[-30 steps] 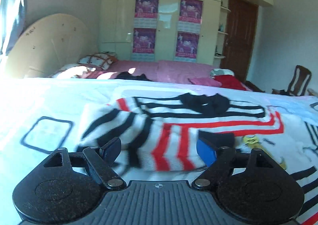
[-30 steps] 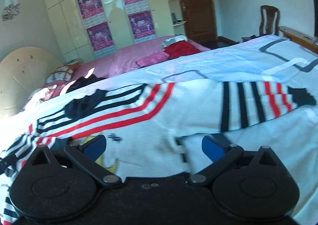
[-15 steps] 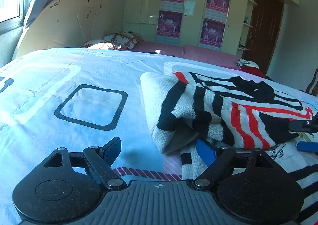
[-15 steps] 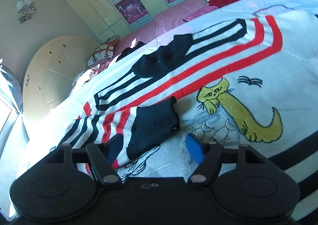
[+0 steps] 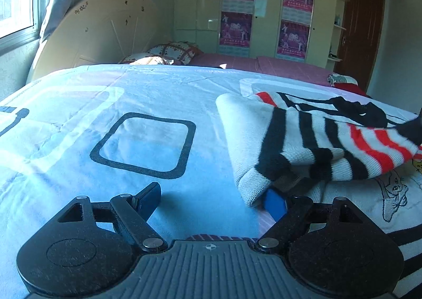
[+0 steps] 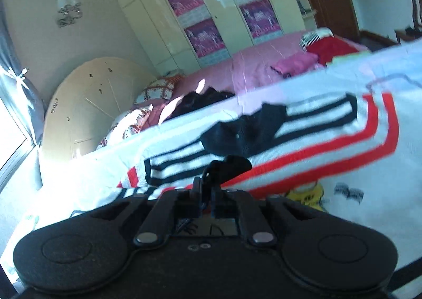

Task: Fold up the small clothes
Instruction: 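Fold the held sleeve across the sweater body while the right gripper grasps the other cuff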

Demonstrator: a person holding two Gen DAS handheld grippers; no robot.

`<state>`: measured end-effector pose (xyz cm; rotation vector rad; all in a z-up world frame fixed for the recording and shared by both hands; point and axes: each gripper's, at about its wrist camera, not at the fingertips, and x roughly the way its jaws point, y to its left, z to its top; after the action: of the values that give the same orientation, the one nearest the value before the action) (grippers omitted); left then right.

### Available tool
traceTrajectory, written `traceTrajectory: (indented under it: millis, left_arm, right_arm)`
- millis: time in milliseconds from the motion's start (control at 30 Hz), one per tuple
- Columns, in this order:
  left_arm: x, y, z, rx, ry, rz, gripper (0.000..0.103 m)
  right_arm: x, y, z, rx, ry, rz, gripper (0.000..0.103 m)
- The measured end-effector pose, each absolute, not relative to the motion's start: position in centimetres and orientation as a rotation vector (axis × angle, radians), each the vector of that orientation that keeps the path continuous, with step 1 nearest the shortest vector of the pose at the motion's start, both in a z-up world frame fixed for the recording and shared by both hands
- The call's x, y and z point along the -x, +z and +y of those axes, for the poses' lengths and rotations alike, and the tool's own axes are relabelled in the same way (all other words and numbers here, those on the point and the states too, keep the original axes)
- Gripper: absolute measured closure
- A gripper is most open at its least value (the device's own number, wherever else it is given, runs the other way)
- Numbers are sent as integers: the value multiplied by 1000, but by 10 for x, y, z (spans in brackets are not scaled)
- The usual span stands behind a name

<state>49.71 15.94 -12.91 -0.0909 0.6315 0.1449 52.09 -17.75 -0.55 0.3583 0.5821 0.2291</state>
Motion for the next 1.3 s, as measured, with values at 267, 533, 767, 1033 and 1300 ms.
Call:
traceTrajectory:
  millis: [267,533,767,1033,1300]
  left_arm:
    - [-497,-133,158,80,111,650,20]
    - [-495,-124,157,145,64,613,20]
    - [-496,-119,140,140,27,604,20]
    - [-518,-121,111,-11,35,636,20]
    - [-515,-130,133,150,121,624,20]
  right_arm:
    - [-532,-15,-207,-251,160,602,96]
    - [-531,-11,-226,-241,136,583,96]
    - [-536,-9,-235,-248,146,583,96]
    - [-537,-3,-237,-241,143,562,96]
    - [-545,-29,-251,-215,111,647,96]
